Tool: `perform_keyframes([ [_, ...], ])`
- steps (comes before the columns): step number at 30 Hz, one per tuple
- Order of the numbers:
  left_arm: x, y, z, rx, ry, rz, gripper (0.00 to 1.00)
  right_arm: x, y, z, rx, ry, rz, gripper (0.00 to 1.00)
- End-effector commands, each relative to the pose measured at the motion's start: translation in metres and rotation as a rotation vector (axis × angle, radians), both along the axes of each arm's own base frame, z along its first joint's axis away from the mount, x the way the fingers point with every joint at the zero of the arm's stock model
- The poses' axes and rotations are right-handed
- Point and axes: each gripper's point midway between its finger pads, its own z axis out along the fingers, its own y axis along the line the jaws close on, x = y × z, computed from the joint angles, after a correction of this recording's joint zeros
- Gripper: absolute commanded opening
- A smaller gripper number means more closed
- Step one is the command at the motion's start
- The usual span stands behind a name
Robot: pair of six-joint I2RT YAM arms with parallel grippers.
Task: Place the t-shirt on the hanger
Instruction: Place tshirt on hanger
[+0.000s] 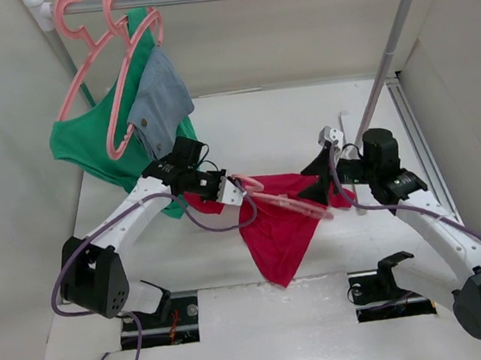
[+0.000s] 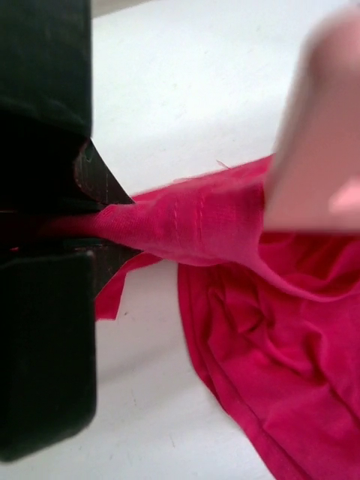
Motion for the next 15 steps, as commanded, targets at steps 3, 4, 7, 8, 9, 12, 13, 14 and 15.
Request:
perform_keyframes([
  [3, -0.003, -0.007, 0.005, -0.032, 0.111, 0.106, 0.00, -0.013, 0.013, 0.052, 0.113, -0.166, 0.164, 0.79],
  [4, -0.002, -0.006, 0.002, -0.036, 0.138, 0.121, 0.00, -0.013, 0.013, 0.044, 0.106, -0.144, 0.164, 0.81],
  [7, -0.015, -0.001, -0.001, -0.005, 0.081, 0.001, 0.00, 0.002, 0.006, 0.033, 0.066, -0.137, 0.054, 0.94],
  [8, -0.020, 0.002, -0.006, 0.011, 0.076, -0.028, 0.00, 0.011, 0.001, 0.028, 0.051, -0.108, -0.013, 0.91],
  [9, -0.023, 0.004, -0.003, 0.011, 0.061, -0.041, 0.00, 0.027, -0.008, 0.025, 0.020, -0.108, -0.123, 0.88],
  [12, -0.035, 0.009, -0.009, 0.051, 0.038, -0.125, 0.00, 0.049, -0.015, -0.007, -0.019, 0.026, -0.245, 0.59],
  [13, -0.039, 0.013, -0.013, 0.076, 0.038, -0.144, 0.00, 0.056, -0.021, -0.018, -0.040, 0.052, -0.302, 0.52],
  [14, -0.038, 0.013, -0.013, 0.075, 0.030, -0.152, 0.00, 0.061, -0.025, -0.022, -0.047, 0.072, -0.343, 0.44],
  [15, -0.038, 0.014, -0.011, 0.079, 0.018, -0.148, 0.00, 0.063, -0.025, -0.026, -0.046, 0.105, -0.377, 0.34],
])
